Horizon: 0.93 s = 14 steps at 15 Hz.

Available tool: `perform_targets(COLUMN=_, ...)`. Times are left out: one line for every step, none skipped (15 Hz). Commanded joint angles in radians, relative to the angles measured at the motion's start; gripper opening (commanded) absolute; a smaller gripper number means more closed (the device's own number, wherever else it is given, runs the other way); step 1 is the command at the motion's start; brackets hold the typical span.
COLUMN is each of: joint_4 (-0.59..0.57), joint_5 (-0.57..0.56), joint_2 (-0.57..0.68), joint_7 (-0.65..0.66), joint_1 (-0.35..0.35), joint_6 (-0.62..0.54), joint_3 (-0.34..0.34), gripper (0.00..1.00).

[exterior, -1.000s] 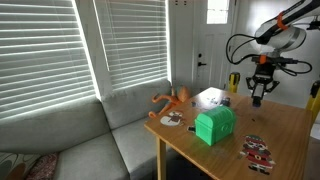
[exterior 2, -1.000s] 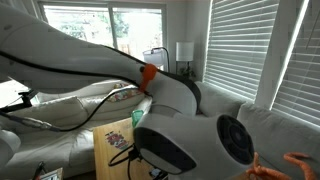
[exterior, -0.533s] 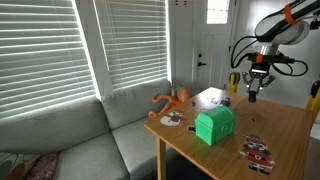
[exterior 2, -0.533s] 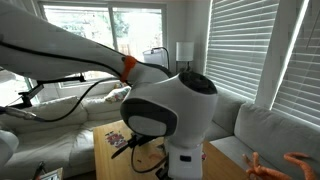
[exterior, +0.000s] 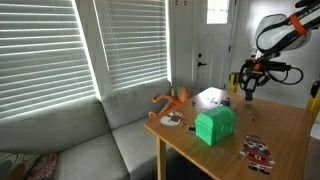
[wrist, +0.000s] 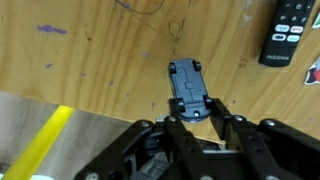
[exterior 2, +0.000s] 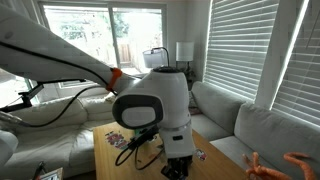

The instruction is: Turn the blue toy over

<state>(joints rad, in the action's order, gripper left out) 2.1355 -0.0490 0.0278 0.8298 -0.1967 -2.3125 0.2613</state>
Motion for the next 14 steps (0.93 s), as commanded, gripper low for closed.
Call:
perform_targets(joint_4=0.092, joint_5=-0.172, joint_2=-0.057, joint_7=0.117, joint_1=0.011, joint_6=-0.130, joint_3=-0.026, gripper=0.11)
perform_targets(joint_4=0.100, joint_5=-0.211, joint_2=-0.055, joint_7=0.144, joint_1=0.012, joint_6=-0.144, joint_3=-0.033, gripper=0.11)
perform_targets(joint_4=0.108, joint_5=-0.226, joint_2=-0.052, joint_7=0.155, joint_1=0.011, joint_6=-0.157, joint_3=-0.039, gripper=0.11)
perform_targets(joint_4=0.101, joint_5=-0.146, joint_2=-0.047, joint_7=0.111, joint_1=0.011, joint_6=-0.137, joint_3=-0.047, gripper=0.11)
perform_targets(joint_4=0.066, joint_5=-0.166, joint_2=-0.015, joint_7=0.103, joint_1=0.002, joint_6=-0.121, joint_3=-0.042, gripper=0.36)
perform_targets(joint_4=0.067, joint_5=-0.164, joint_2=-0.017, joint_7=0.103, joint_1=0.003, joint_6=-0.122, joint_3=-0.047, gripper=0.36)
perform_targets(joint_4=0.067, joint_5=-0.163, joint_2=-0.017, joint_7=0.103, joint_1=0.003, joint_6=-0.122, joint_3=-0.050, gripper=0.36)
perform_targets(joint_4=0.067, joint_5=-0.163, joint_2=-0.017, joint_7=0.103, joint_1=0.004, joint_6=-0.122, joint_3=-0.050, gripper=0.36)
perform_targets(joint_4=0.067, joint_5=-0.163, joint_2=-0.017, joint_7=0.103, joint_1=0.004, joint_6=-0.122, joint_3=-0.050, gripper=0.36)
perform_targets(joint_4=0.067, joint_5=-0.163, joint_2=-0.017, joint_7=0.103, joint_1=0.003, joint_6=-0.122, joint_3=-0.050, gripper=0.36)
perform_targets(joint_4=0.067, joint_5=-0.163, joint_2=-0.017, joint_7=0.103, joint_1=0.003, joint_6=-0.122, joint_3=-0.050, gripper=0.11)
perform_targets(joint_4=0.076, joint_5=-0.234, joint_2=-0.019, joint_7=0.151, joint_1=0.007, joint_6=-0.131, joint_3=-0.053, gripper=0.11)
perform_targets(joint_4=0.082, joint_5=-0.309, joint_2=-0.021, joint_7=0.198, joint_1=0.011, joint_6=-0.143, joint_3=-0.055, gripper=0.11)
perform_targets(joint_4=0.082, joint_5=-0.351, joint_2=-0.023, joint_7=0.220, joint_1=0.014, joint_6=-0.141, joint_3=-0.058, gripper=0.11)
